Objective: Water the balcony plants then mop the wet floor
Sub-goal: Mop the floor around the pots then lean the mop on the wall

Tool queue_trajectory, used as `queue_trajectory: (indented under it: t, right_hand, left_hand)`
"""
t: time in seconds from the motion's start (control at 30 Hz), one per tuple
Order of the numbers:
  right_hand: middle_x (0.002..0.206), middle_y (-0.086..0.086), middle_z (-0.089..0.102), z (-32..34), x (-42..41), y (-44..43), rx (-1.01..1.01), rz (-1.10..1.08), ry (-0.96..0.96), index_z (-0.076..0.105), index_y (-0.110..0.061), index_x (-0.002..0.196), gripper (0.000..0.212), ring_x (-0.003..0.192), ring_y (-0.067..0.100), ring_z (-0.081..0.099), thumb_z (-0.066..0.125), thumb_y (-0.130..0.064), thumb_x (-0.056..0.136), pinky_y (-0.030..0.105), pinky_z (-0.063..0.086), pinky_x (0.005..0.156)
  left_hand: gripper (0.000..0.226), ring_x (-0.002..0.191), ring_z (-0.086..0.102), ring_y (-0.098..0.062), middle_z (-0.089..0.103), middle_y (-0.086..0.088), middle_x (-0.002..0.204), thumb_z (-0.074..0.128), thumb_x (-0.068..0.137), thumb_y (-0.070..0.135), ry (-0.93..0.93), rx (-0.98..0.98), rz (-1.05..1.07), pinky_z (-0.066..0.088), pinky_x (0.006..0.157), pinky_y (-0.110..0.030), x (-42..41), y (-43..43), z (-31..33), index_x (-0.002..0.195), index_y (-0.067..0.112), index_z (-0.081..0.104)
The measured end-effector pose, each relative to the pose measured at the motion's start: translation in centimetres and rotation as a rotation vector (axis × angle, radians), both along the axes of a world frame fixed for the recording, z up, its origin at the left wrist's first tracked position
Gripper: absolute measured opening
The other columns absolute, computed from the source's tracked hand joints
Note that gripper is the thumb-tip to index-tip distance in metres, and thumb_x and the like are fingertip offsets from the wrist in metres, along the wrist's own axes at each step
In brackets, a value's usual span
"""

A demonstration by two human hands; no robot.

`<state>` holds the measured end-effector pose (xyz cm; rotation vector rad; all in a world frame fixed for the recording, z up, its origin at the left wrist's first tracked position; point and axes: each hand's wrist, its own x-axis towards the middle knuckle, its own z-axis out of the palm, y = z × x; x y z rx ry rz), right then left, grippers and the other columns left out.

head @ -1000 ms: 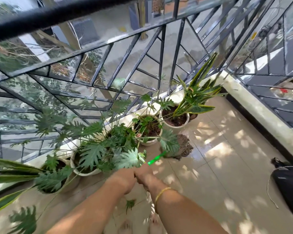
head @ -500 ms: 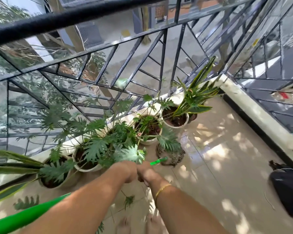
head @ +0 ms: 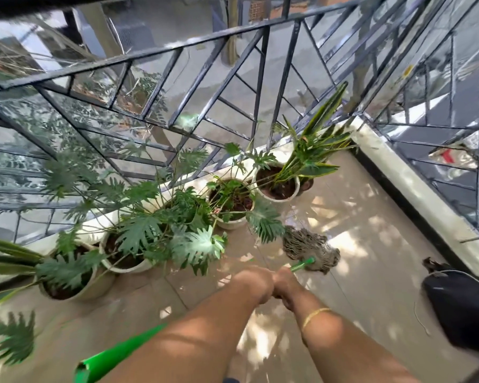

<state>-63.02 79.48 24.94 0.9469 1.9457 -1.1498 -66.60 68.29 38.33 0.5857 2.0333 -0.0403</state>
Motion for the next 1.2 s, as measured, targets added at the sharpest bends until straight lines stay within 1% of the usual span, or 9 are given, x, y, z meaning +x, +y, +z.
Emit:
queue_trajectory:
  t: [0.13, 0.27, 0.37, 0.43, 0.57, 0.63, 0.87, 1.1, 1.2]
  right_hand:
    - [0.066, 0.007, 0.051, -0.5, 0.7, -1.5, -0.024, -0.062, -0.001, 0.055, -0.016, 0.074, 0.026, 0.055, 0.019, 0.048, 0.073, -0.009, 0.093, 0.030, 0.037, 0.050]
    - [0.094, 0.007, 0.065, -0.3, 1.3, -5.2, -0.077, -0.058, -0.005, 0.062, -0.016, 0.099, 0.015, 0.082, 0.025, 0.064, 0.074, -0.023, 0.091, 0.037, 0.061, 0.079]
    - [0.074, 0.004, 0.066, -0.1, 1.2, -8.9, -0.079, -0.049, -0.024, 0.069, -0.010, 0.098, 0.034, 0.061, 0.019, 0.059, 0.071, -0.042, 0.084, 0.021, 0.046, 0.049]
    - [0.073, 0.006, 0.068, -0.8, 1.3, -11.2, -0.108, -0.063, 0.026, 0.070, -0.013, 0.089, 0.052, 0.063, 0.023, 0.060, 0.070, -0.056, 0.060, 0.027, 0.047, 0.049]
    - [0.074, 0.004, 0.072, -0.9, 0.4, -14.7, -0.211, -0.028, 0.109, 0.073, -0.004, 0.085, 0.015, 0.066, 0.017, 0.065, 0.077, -0.018, 0.081, 0.031, 0.057, 0.061]
    - [0.076, 0.003, 0.073, -2.6, -0.2, -15.2, -0.204, -0.028, 0.115, 0.071, -0.002, 0.098, 0.030, 0.066, 0.017, 0.065, 0.074, -0.022, 0.076, 0.034, 0.055, 0.062]
    - [0.070, 0.000, 0.065, -9.4, -3.0, -13.4, -0.225, -0.098, 0.120, 0.062, -0.017, 0.074, 0.035, 0.071, 0.020, 0.059, 0.070, -0.045, 0.054, 0.040, 0.051, 0.067]
    - [0.106, 0.011, 0.062, -1.4, -7.7, -7.6, -0.082, -0.039, 0.095, 0.061, -0.010, 0.112, 0.032, 0.096, 0.026, 0.058, 0.067, -0.038, 0.098, 0.039, 0.056, 0.090]
    - [0.095, 0.010, 0.059, -2.3, -9.3, -4.4, -0.048, -0.038, 0.134, 0.057, -0.013, 0.093, 0.031, 0.092, 0.024, 0.055, 0.070, -0.041, 0.094, 0.040, 0.053, 0.082]
  left_hand:
    - [0.046, 0.119, 0.062, -0.031, 0.063, -0.011, 0.135, 0.058, 0.093, 0.006, -0.019, -0.015, 0.093, 0.052, 0.099, -0.039, 0.8, -1.4, 0.3, 0.139, 0.012, 0.057]
    - [0.036, 0.121, 0.061, -0.029, 0.063, -0.013, 0.134, 0.054, 0.095, 0.003, -0.024, -0.037, 0.165, 0.050, 0.100, -0.038, 1.9, -4.9, 1.0, 0.130, 0.008, 0.062]
    - [0.044, 0.124, 0.059, -0.028, 0.060, -0.011, 0.139, 0.052, 0.095, 0.004, -0.028, -0.041, 0.246, 0.049, 0.102, -0.038, 2.0, -8.4, 1.7, 0.138, 0.013, 0.055]
    - [0.046, 0.125, 0.059, -0.027, 0.060, -0.009, 0.139, 0.053, 0.096, 0.004, -0.028, -0.052, 0.278, 0.048, 0.101, -0.036, 2.1, -10.5, 2.7, 0.139, 0.016, 0.054]
    - [0.045, 0.123, 0.059, -0.028, 0.060, -0.013, 0.138, 0.047, 0.097, 0.001, -0.003, -0.066, 0.283, 0.047, 0.097, -0.033, 1.6, -13.2, 3.7, 0.140, 0.012, 0.054]
    - [0.045, 0.119, 0.062, -0.029, 0.062, -0.013, 0.134, 0.054, 0.095, -0.001, 0.010, -0.105, 0.267, 0.049, 0.093, -0.033, 1.1, -13.6, 3.3, 0.138, 0.009, 0.055]
    - [0.040, 0.118, 0.061, -0.028, 0.062, -0.010, 0.133, 0.043, 0.097, -0.002, 0.037, -0.068, 0.233, 0.046, 0.087, -0.030, -2.2, -12.2, 3.2, 0.132, 0.010, 0.057]
    - [0.041, 0.119, 0.061, -0.031, 0.059, -0.014, 0.135, 0.044, 0.098, 0.000, 0.095, -0.013, 0.242, 0.047, 0.080, -0.031, -5.4, -7.1, 1.7, 0.137, 0.009, 0.050]
    - [0.051, 0.123, 0.059, -0.031, 0.058, -0.015, 0.138, 0.047, 0.093, -0.002, 0.107, 0.034, 0.235, 0.050, 0.092, -0.034, -6.7, -4.2, -0.4, 0.142, 0.010, 0.046]
